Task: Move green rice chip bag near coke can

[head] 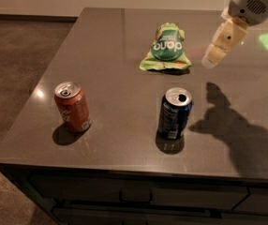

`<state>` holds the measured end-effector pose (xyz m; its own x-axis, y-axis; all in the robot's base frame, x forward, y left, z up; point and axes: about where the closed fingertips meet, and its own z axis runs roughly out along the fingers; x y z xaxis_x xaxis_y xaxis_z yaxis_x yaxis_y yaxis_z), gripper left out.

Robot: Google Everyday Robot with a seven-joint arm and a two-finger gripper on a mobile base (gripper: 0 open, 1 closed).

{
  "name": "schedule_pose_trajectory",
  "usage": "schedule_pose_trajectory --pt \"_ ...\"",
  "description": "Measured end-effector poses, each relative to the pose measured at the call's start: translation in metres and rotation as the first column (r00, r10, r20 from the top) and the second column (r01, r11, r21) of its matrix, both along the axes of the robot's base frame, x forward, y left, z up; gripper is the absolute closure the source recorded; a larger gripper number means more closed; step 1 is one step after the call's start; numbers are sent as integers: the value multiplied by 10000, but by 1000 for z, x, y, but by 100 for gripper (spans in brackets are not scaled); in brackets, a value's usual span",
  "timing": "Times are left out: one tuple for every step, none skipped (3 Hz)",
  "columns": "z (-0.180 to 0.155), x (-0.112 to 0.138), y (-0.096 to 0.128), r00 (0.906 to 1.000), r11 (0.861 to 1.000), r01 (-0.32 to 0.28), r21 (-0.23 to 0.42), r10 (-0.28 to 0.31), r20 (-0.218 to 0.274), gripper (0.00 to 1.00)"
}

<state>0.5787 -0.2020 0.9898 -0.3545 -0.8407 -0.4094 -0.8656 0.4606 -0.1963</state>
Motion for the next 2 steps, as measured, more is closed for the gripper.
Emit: schedule_pose_trajectory --pt "-9 38 8 9952 9942 964 468 -970 110 0" --pt "-25 66 8 9760 9763 2087 566 -2116 522 0"
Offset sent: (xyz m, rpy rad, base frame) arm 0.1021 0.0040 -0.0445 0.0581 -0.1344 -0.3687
